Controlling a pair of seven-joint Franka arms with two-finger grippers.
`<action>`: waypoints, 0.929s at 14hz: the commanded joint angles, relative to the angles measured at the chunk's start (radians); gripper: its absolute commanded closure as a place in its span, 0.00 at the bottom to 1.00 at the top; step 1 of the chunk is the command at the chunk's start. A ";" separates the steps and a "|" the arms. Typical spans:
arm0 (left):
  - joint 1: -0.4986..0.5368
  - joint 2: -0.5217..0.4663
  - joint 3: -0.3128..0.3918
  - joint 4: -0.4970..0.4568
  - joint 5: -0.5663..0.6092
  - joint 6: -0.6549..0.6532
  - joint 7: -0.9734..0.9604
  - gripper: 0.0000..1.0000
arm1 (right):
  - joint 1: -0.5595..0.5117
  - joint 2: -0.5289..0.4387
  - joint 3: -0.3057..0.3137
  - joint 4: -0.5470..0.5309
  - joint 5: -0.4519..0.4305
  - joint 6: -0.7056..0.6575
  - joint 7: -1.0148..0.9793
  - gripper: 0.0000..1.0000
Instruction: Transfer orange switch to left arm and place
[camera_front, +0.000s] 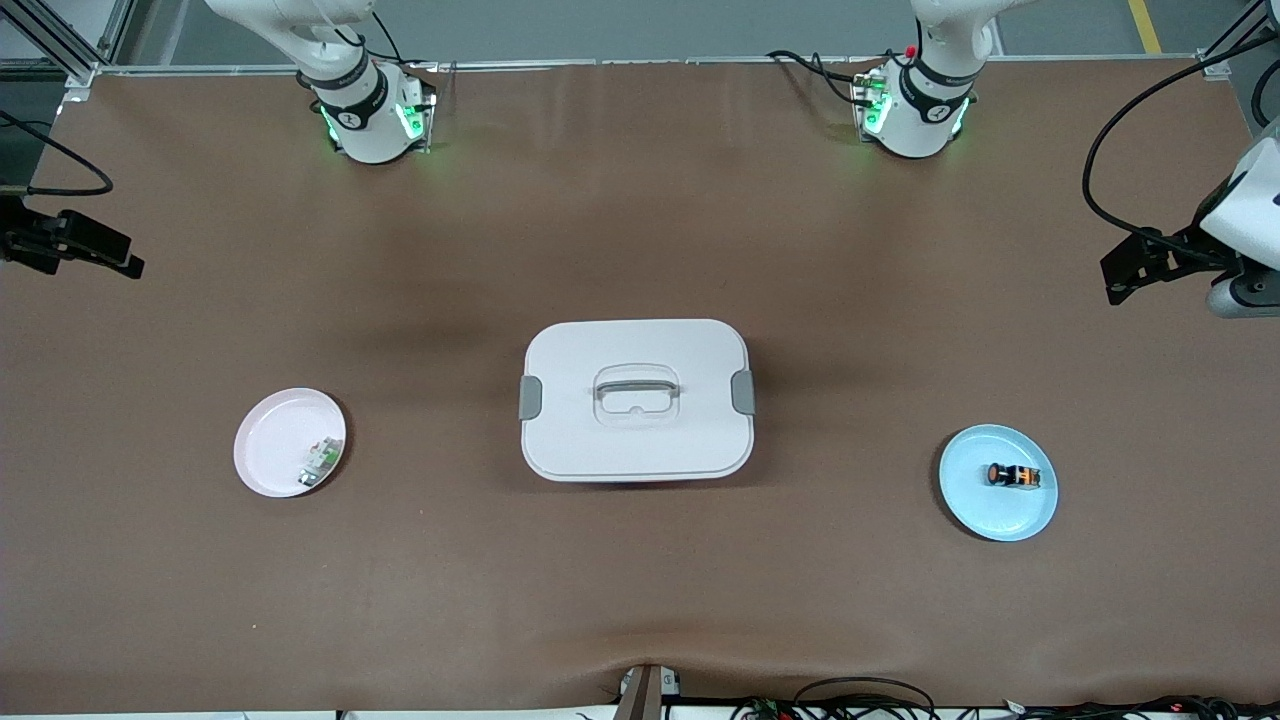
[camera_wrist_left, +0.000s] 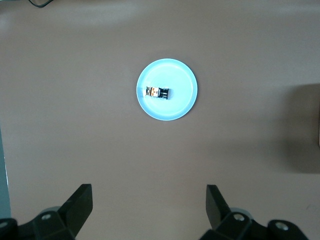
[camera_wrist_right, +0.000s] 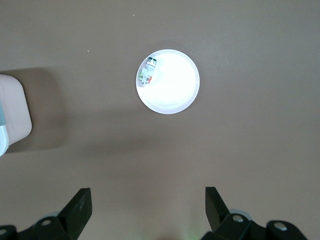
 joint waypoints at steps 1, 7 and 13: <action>0.004 -0.051 0.000 -0.006 -0.016 -0.027 0.022 0.00 | -0.019 0.014 0.015 0.029 -0.015 -0.012 -0.010 0.00; -0.222 -0.143 0.241 -0.087 -0.115 -0.060 0.020 0.00 | -0.019 0.014 0.015 0.029 -0.013 -0.012 -0.010 0.00; -0.303 -0.248 0.327 -0.188 -0.203 -0.064 -0.041 0.00 | -0.019 0.014 0.015 0.029 -0.013 -0.012 -0.010 0.00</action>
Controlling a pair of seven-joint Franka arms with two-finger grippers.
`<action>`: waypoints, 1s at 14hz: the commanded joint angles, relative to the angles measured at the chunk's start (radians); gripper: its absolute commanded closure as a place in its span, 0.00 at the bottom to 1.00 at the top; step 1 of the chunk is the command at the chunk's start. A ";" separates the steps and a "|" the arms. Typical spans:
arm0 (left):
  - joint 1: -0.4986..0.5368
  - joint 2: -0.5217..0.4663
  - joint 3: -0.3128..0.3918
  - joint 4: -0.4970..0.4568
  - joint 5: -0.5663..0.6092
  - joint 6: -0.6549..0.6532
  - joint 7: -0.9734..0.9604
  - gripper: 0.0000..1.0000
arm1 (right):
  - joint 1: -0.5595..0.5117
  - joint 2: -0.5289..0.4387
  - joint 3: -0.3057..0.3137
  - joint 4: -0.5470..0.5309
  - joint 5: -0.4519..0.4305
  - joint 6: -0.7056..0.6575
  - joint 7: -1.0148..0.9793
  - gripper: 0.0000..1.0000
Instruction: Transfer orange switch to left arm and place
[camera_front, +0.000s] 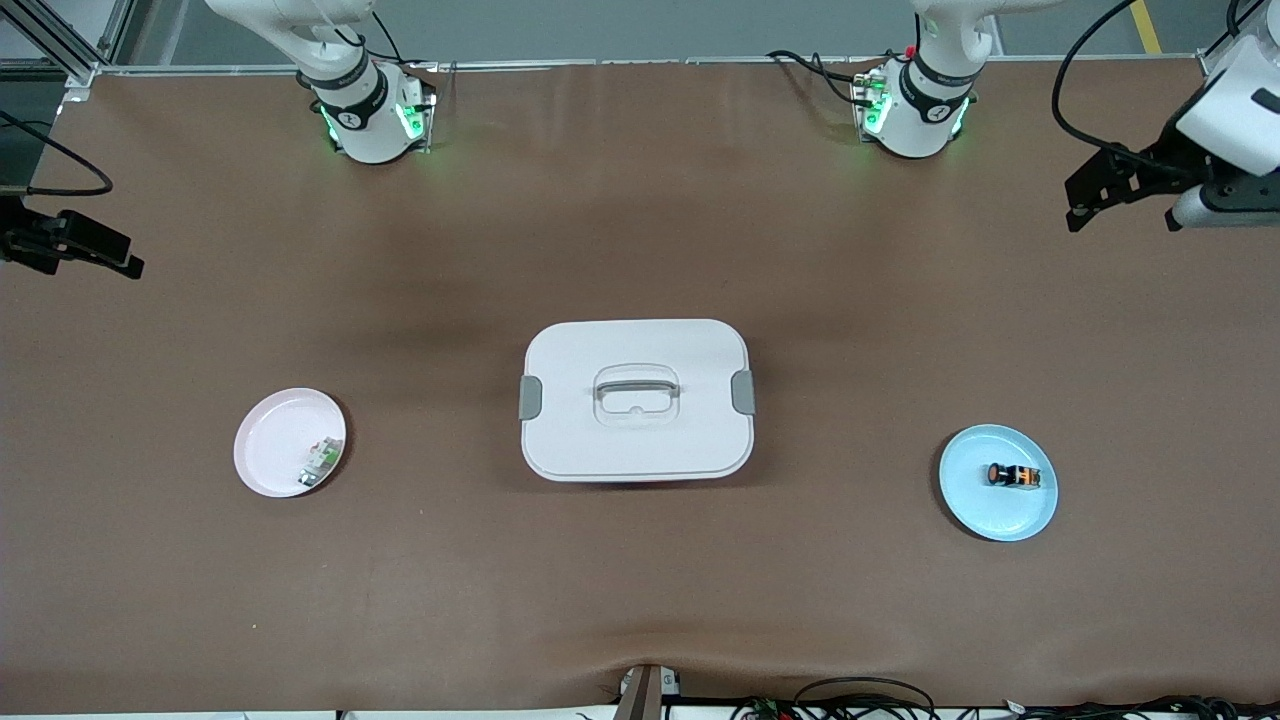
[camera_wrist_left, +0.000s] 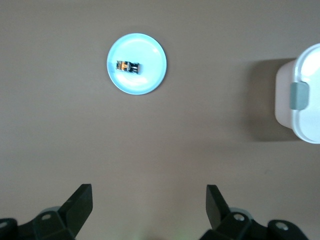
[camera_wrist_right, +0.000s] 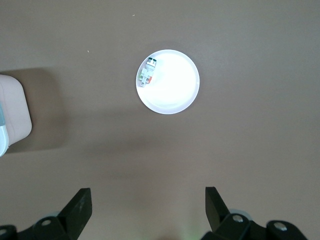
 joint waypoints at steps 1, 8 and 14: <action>-0.025 -0.056 0.036 -0.049 -0.031 -0.001 -0.068 0.00 | -0.019 0.014 0.015 0.027 -0.013 -0.012 -0.010 0.00; -0.045 -0.037 0.049 -0.008 -0.029 -0.095 -0.102 0.00 | -0.019 0.014 0.015 0.027 -0.013 -0.012 -0.010 0.00; -0.031 -0.022 0.049 0.006 -0.026 -0.120 -0.105 0.00 | -0.019 0.014 0.015 0.027 -0.015 -0.012 -0.010 0.00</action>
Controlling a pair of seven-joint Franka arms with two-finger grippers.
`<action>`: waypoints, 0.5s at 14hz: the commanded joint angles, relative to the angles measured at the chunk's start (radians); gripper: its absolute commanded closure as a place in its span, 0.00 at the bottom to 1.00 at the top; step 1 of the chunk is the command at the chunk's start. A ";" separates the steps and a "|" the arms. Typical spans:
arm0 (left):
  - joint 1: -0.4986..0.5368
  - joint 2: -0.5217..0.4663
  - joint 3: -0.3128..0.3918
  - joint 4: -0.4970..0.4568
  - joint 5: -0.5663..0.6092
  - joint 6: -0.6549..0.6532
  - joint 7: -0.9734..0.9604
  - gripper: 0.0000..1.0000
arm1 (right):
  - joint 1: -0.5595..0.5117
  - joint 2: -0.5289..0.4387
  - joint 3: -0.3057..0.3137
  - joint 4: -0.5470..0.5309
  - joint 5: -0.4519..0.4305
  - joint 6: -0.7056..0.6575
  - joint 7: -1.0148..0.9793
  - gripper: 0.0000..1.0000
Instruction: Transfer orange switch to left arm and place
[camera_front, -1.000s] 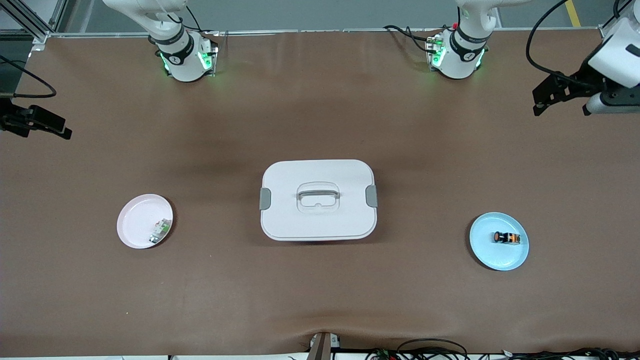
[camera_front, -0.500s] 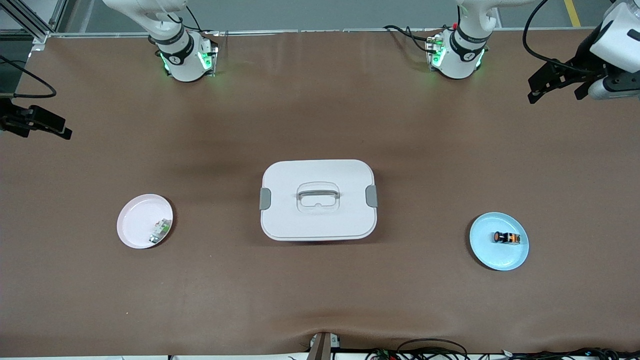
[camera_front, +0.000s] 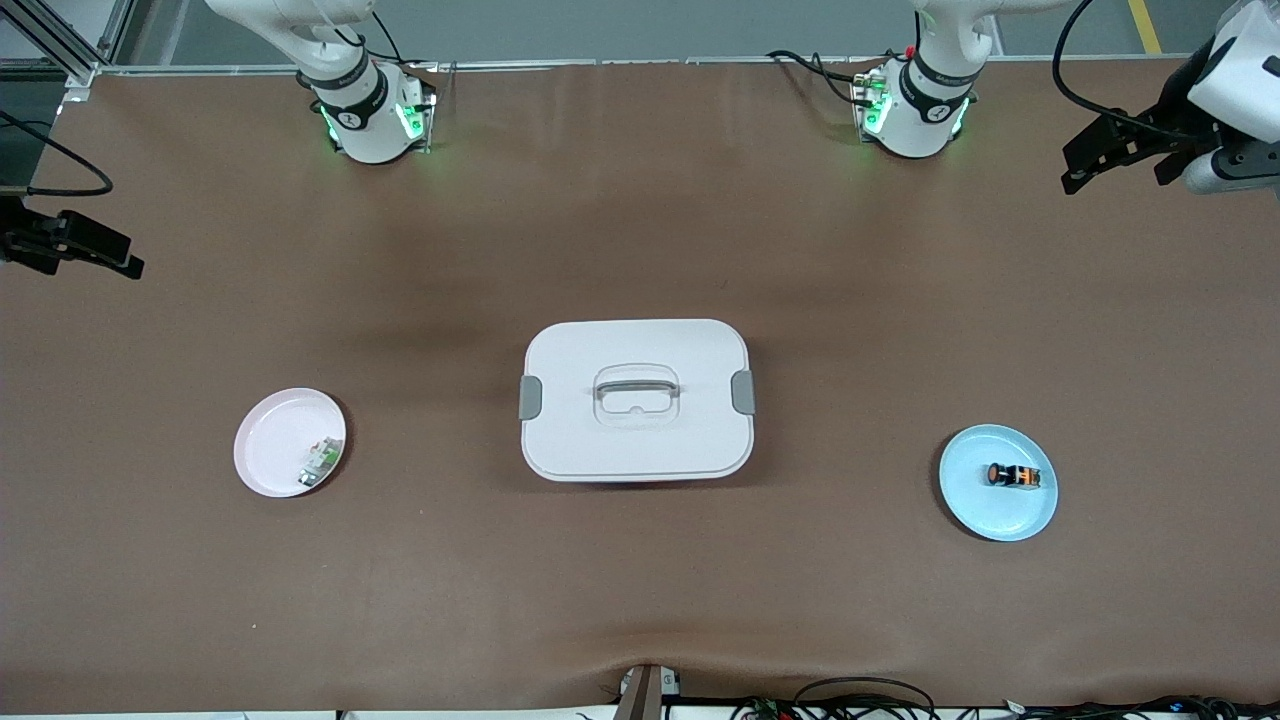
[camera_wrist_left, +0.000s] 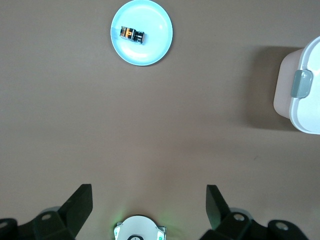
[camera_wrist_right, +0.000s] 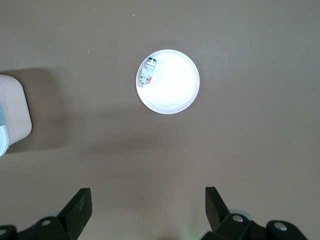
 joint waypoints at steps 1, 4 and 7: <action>-0.002 0.013 0.011 0.023 -0.006 -0.021 -0.002 0.00 | -0.019 0.013 0.015 0.027 -0.015 -0.012 -0.010 0.00; -0.004 0.040 0.011 0.063 0.006 -0.021 -0.004 0.00 | -0.019 0.013 0.015 0.027 -0.015 -0.012 -0.010 0.00; -0.004 0.044 0.009 0.063 0.013 -0.021 0.002 0.00 | -0.019 0.013 0.015 0.027 -0.015 -0.012 -0.010 0.00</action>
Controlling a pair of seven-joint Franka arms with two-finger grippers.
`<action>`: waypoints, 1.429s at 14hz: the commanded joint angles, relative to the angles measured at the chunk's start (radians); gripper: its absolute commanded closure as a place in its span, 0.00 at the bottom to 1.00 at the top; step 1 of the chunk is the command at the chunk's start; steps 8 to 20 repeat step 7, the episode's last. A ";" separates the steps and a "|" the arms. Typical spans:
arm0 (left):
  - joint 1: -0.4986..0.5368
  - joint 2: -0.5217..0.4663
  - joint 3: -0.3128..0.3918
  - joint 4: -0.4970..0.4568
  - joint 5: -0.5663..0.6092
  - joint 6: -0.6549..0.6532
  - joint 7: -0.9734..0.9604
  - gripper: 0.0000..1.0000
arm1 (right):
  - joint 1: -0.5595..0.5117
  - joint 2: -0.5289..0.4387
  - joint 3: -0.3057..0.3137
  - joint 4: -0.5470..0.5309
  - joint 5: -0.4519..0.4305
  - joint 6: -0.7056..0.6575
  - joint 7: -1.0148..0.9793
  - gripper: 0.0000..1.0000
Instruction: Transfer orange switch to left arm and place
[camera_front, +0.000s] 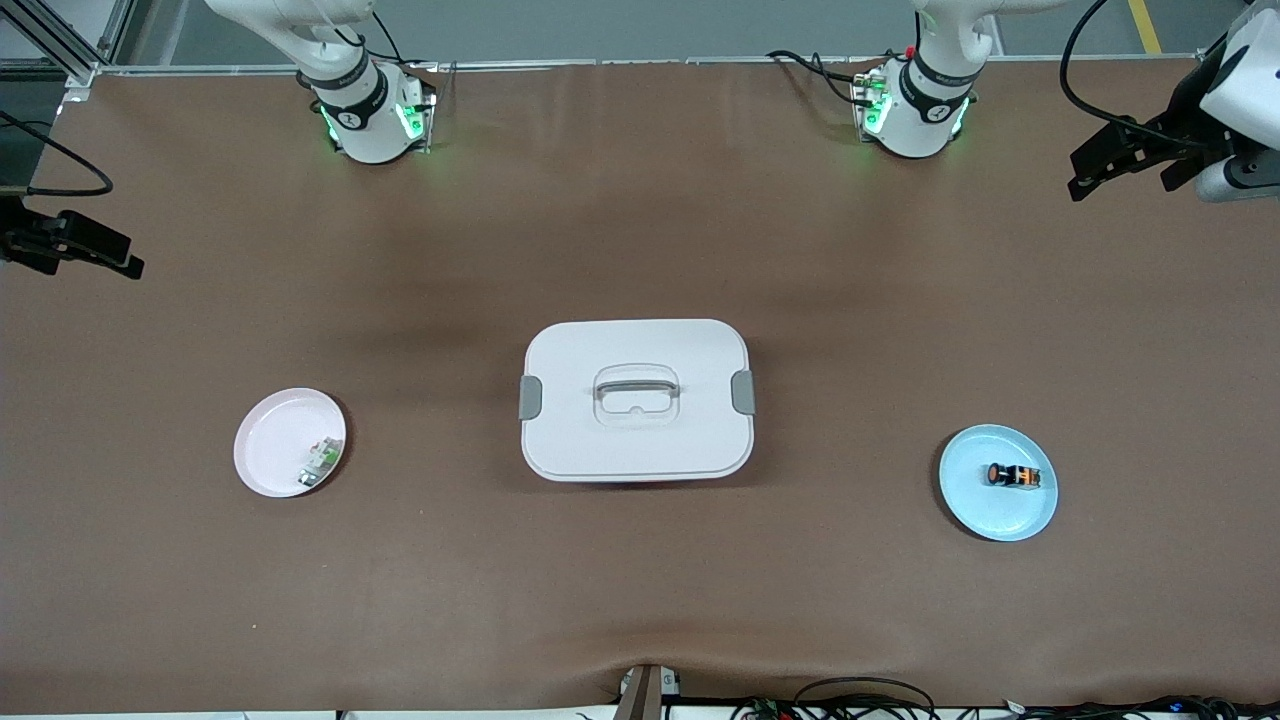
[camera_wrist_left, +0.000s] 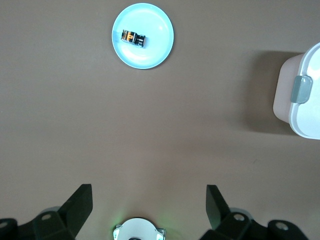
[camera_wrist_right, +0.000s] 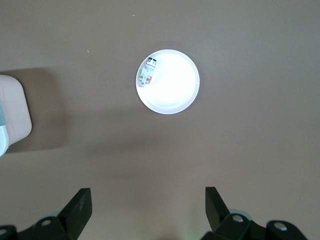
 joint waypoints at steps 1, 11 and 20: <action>-0.005 0.016 0.004 0.031 0.014 -0.023 0.002 0.00 | -0.019 0.013 0.015 0.027 -0.015 -0.012 -0.010 0.00; -0.004 0.016 0.005 0.032 0.012 -0.023 0.010 0.00 | -0.019 0.013 0.015 0.027 -0.015 -0.012 -0.010 0.00; -0.004 0.016 0.005 0.032 0.012 -0.023 0.010 0.00 | -0.019 0.013 0.015 0.027 -0.015 -0.012 -0.010 0.00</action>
